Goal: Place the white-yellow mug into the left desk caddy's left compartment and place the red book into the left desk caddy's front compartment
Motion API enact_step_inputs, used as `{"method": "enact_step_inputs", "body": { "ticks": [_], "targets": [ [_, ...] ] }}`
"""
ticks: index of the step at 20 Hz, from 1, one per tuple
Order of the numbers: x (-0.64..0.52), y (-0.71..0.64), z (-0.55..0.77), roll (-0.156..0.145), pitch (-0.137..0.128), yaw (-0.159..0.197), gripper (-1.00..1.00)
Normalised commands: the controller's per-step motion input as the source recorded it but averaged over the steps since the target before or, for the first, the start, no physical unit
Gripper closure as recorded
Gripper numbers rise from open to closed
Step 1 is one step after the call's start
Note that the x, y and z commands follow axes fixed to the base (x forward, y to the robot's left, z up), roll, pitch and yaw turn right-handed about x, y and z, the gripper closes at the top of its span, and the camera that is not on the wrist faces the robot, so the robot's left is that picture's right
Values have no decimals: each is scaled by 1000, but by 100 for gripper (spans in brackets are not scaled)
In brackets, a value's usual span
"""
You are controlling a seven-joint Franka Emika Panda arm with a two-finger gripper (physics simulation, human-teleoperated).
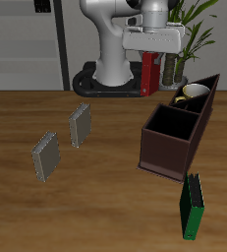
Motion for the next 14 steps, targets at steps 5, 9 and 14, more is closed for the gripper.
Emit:
{"method": "enact_step_inputs", "body": {
  "ticks": [5,9,14],
  "targets": [
    [-459,238,218,20,-48,35,100],
    [-77,130,170,22,5,14,100],
    [67,94,54,9,4,29,100]
  ]
}}
